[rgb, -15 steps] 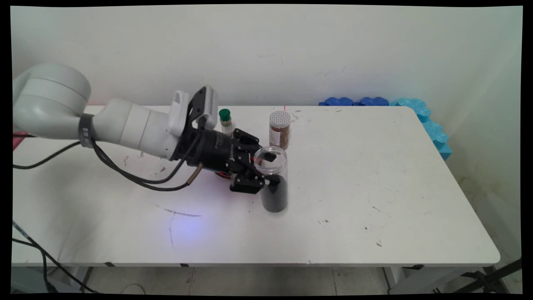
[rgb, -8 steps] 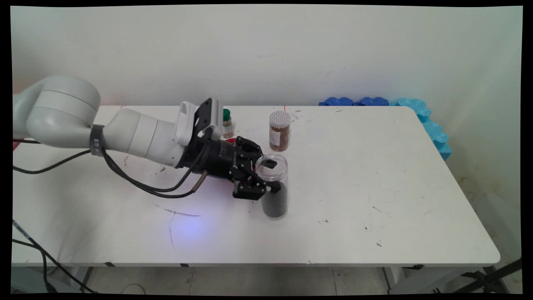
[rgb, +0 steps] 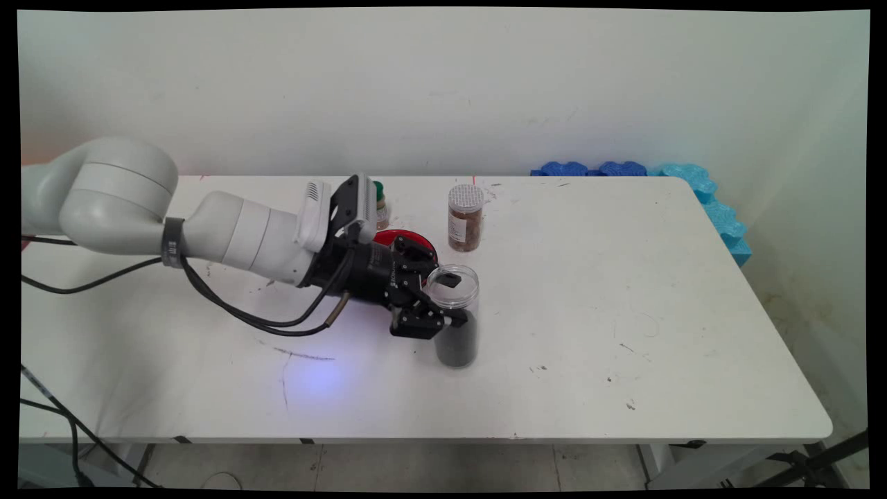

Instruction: Place the picked object on the table

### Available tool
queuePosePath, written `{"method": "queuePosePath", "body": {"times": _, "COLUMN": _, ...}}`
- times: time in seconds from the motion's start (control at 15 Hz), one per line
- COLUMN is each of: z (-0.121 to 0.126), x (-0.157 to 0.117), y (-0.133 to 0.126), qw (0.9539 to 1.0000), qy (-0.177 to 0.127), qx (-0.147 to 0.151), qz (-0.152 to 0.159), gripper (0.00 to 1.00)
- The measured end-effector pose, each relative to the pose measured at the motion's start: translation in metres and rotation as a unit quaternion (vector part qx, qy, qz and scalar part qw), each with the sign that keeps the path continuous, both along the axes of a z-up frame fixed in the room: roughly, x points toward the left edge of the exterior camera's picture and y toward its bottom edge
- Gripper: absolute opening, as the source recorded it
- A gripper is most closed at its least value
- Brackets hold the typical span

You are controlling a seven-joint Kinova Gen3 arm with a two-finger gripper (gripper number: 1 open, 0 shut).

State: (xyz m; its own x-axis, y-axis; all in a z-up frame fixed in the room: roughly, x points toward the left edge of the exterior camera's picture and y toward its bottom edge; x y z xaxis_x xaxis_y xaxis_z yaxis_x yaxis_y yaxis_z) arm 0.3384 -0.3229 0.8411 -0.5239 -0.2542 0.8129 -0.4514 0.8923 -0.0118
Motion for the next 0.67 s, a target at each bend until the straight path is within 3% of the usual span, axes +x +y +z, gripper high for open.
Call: {"method": "queuePosePath", "body": {"times": 0.67, "z": -0.0103, "x": -0.0017, "y": -0.0019, "qw": 1.0, "qy": -0.008, "qx": 0.003, "qz": -0.002, "gripper": 0.0}}
